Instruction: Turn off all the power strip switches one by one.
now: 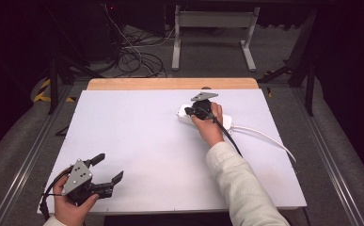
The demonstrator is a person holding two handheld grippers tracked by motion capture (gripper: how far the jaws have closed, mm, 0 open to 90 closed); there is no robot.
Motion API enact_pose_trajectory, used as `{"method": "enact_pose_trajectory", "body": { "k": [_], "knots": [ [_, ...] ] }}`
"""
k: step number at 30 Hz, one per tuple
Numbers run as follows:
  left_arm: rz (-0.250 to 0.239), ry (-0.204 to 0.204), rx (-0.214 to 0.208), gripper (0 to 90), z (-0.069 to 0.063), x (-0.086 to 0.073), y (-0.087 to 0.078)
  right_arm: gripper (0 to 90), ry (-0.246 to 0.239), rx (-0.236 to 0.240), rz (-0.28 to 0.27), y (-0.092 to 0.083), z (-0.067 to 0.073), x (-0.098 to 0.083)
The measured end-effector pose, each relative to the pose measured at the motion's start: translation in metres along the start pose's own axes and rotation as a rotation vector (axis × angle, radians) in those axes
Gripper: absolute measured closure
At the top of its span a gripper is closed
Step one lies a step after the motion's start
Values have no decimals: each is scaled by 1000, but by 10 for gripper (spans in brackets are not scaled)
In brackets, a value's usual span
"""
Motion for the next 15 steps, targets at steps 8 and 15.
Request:
{"method": "enact_pose_trajectory", "body": {
  "k": [8, 15],
  "knots": [
    [0, 1, -1, 157, 0, 0, 0, 900, 1, -8, 10, 7, 0, -4],
    [1, 1, -2, 157, 0, 0, 0, 900, 2, -7, 15, 8, 0, -5]
  ]
}}
Point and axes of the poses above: each handheld gripper's, and its own axes: y roughly forward along the jaws, x roughly out of its top, z roughly to its left, the point moved 8 cm from there along y, roughly forward along the jaws, and after that the axes turned 2 degrees about x, right-handed, at the moved point
